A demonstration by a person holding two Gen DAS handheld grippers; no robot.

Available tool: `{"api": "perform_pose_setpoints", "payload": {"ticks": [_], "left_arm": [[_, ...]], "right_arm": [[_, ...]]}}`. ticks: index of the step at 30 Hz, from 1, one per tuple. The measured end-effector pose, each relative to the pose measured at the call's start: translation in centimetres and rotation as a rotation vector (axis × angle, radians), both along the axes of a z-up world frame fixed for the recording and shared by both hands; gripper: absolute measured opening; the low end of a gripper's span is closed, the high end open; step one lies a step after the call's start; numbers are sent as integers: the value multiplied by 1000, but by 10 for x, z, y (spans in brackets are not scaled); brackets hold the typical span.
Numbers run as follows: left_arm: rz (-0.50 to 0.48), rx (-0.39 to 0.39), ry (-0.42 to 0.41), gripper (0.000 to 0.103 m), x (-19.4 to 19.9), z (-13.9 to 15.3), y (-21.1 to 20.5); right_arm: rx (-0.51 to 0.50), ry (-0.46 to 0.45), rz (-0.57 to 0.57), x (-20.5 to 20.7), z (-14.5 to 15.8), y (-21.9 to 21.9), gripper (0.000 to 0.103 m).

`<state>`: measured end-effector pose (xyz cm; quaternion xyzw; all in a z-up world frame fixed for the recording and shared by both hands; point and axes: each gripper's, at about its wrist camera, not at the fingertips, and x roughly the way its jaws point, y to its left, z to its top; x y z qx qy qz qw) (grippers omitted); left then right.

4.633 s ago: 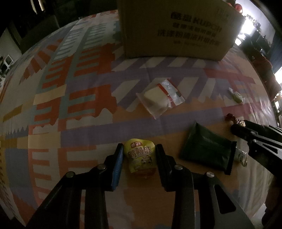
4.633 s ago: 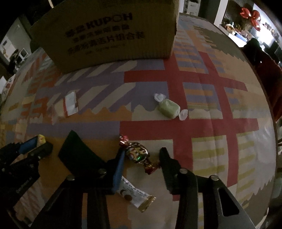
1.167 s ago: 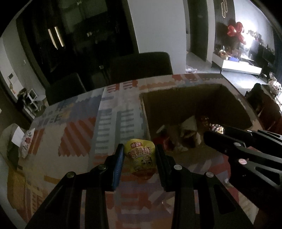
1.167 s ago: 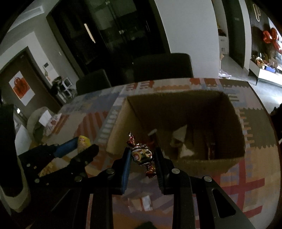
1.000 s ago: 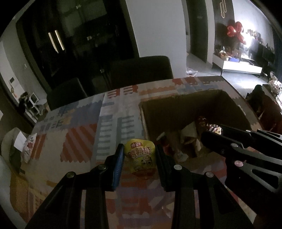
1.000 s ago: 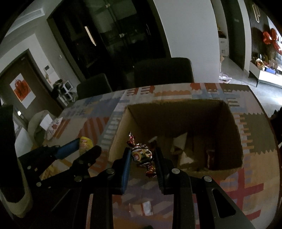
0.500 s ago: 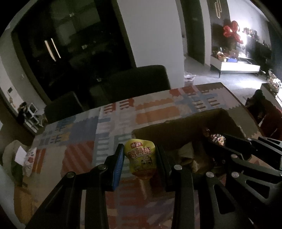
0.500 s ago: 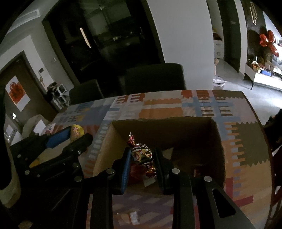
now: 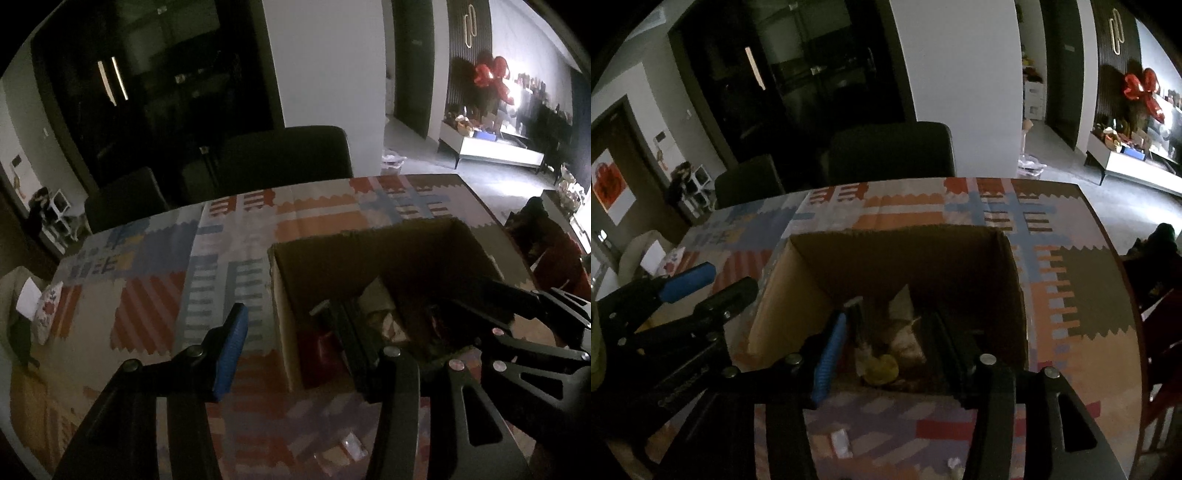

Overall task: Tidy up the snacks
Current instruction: 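Move both empty grippers back down to the remaining snacks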

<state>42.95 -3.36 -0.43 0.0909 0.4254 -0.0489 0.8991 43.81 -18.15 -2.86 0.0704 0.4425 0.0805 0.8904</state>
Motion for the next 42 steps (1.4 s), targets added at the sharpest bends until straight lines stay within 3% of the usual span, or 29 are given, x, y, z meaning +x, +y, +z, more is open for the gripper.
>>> {"api": "perform_pose_setpoints", "payload": {"ticks": [6,12,24,42], "left_arm": [[-15,2,-7,50,-24,-2,0],[-13,-45,21,50,-43,-10,3],[-5,-53,142,50,-76,-61,1],[3,-35,268,51,-103,-107,-12]], "right_arm": [[-10,24,23,-21,-5,2,53],[-12,52,18,-42,-14,-4,53],[-39,155,12,-73,-52,-10,53],[-30,303,-6,-97,-104,-24,53]]}}
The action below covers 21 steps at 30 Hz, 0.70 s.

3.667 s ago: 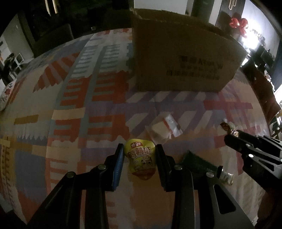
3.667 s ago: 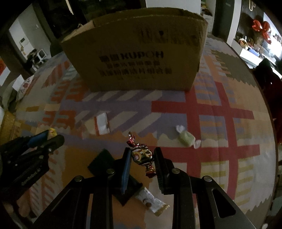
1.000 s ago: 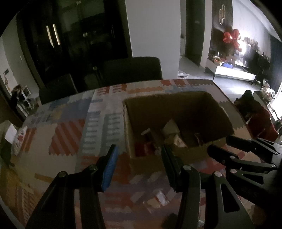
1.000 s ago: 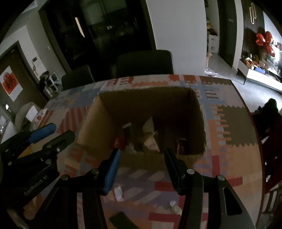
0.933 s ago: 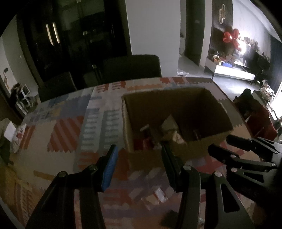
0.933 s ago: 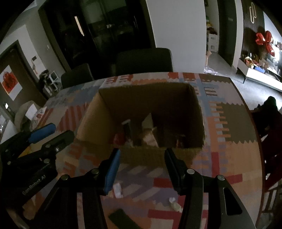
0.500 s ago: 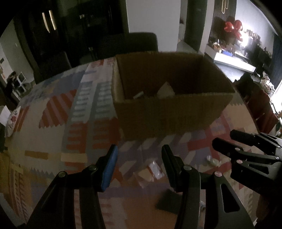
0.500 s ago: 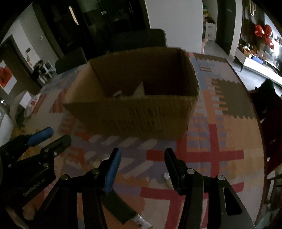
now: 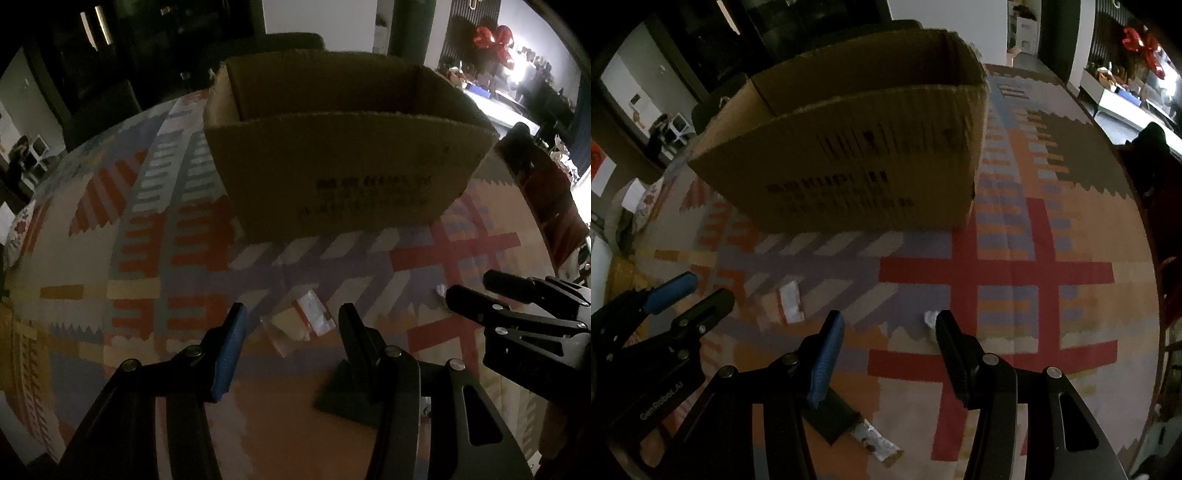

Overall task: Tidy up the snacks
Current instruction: 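Move both empty grippers back down to the remaining snacks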

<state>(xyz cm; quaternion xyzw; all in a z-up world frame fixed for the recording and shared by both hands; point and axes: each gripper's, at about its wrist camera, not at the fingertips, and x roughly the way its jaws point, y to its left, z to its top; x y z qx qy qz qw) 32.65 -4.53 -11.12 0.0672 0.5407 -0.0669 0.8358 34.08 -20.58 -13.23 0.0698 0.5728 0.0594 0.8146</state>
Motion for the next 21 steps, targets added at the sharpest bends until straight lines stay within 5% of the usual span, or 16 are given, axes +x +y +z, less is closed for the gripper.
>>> {"api": "perform_pose_setpoints", "payload": {"ticks": [21], "left_arm": [[-4,-8,40,57,-14,-21,-22]], "right_arm": [[-6,41,-6,-10,-17,-18,53]]}}
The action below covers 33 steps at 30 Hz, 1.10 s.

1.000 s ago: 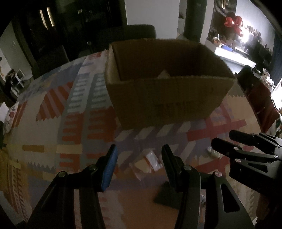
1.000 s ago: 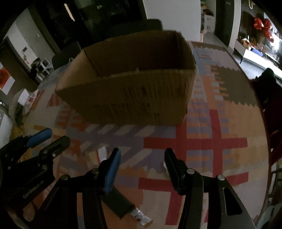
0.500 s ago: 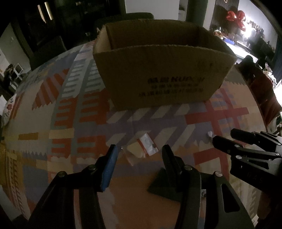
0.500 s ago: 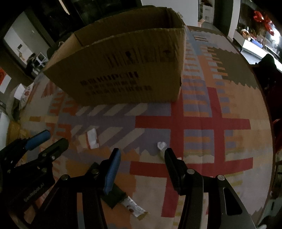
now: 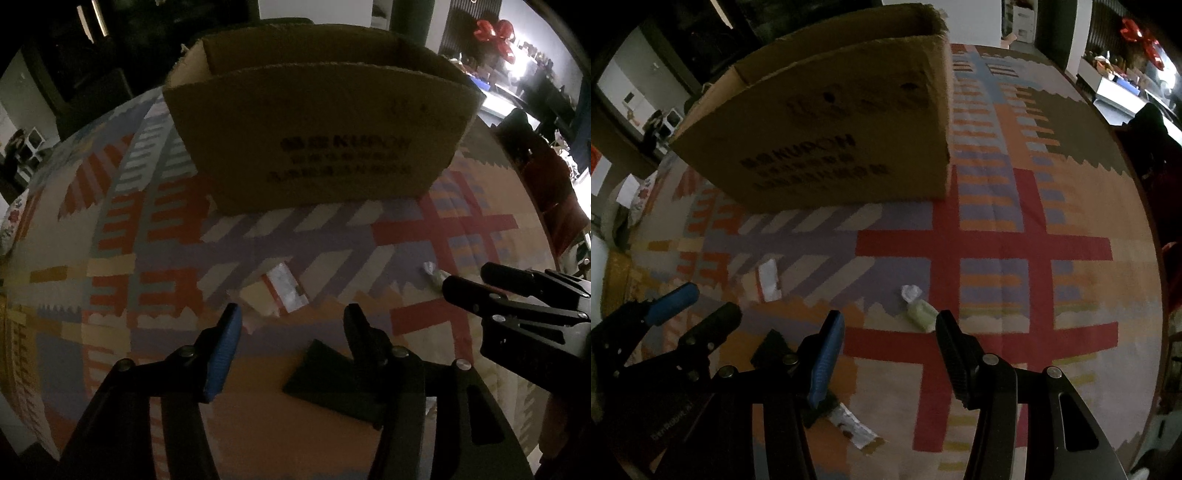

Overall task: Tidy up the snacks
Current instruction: 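Move both empty grippers back down to the remaining snacks, then grasp the green wrapped candy with the right gripper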

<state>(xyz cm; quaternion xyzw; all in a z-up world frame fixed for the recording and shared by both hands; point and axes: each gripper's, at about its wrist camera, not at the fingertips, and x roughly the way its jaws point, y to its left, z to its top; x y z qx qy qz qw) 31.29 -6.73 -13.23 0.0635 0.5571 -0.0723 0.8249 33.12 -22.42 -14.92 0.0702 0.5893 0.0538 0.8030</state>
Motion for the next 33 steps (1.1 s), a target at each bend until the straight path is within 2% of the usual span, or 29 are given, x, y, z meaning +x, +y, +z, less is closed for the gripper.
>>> {"api": "perform_pose_setpoints", "payload": {"ticks": [2,4,24,26,28,33], "left_arm": [[-2,4,1,58,-1,-3,-3],[-7,5,12,58,-2,-7,-6],[33,19,87,62,6,-38,-10],[42,12,100,62,7,-41,-8],[46,15,104,62,8,-43,-7],[50,19,103,62,10,-44,-7]], "right_arm": [[0,8,-2,-1,-3,-3,53],[1,16,-2,-2,-6,-6,59],[-83,80,89,15,-40,-3,58],[-88,83,94,18,-42,-1,53],[-89,85,98,21,-45,1,43],[-118,77,123,25,-46,7,36]]}}
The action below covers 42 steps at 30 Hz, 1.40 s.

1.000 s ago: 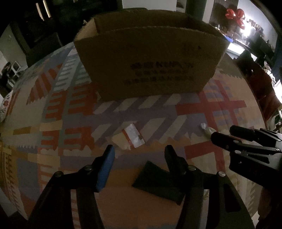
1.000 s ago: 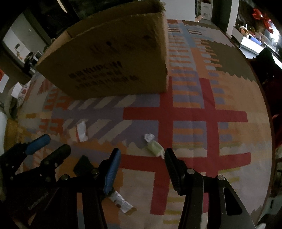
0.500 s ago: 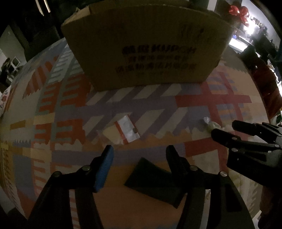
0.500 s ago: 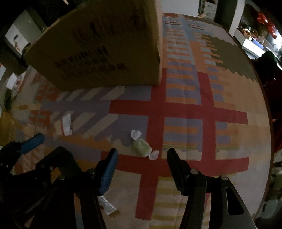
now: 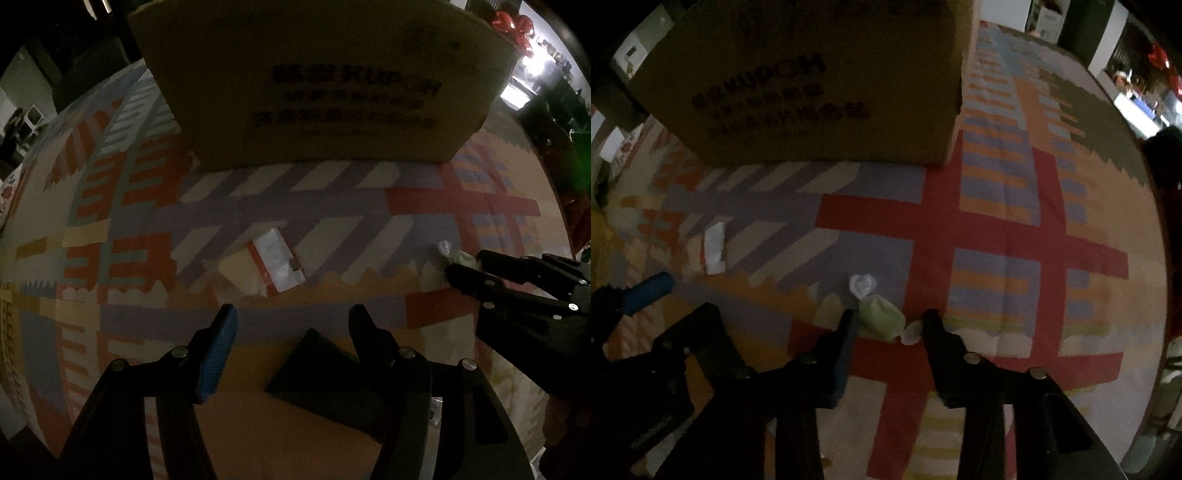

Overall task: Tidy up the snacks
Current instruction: 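Grasp the green wrapped candy with the right gripper, then move the left gripper toward the white-and-red packet while the right gripper holds the green candy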

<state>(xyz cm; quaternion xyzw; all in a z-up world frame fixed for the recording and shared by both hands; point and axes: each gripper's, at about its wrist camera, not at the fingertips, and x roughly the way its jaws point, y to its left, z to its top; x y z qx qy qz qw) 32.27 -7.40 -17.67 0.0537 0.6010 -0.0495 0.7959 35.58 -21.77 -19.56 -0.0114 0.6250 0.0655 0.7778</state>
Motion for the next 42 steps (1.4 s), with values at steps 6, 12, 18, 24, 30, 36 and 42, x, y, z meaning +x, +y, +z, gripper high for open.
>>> {"api": "perform_pose_setpoints", "payload": {"ticks": [6,12,18,24,30,36,42], "left_arm": [[1,1,-4,62,-1,0,1],[0,-28,-8,62,-2,4,3],[1,-56,-16,62,-2,8,12],[-36,-49,-43,62,-4,12,21],[-72,-47,-56,62,-1,12,36],[-122,-38,-55,64,3,9,45],[-208,-38,-38,65,13,-1,47]], "right_arm": [[6,-17,12,2,1,5,27],[49,-33,4,-1,16,12,27],[81,-38,8,1,22,23,27],[105,-30,9,-1,18,32,27],[120,-21,18,-8,15,42,27],[117,-13,16,-8,14,54,27],[110,-1,5,-10,13,60,27]]}}
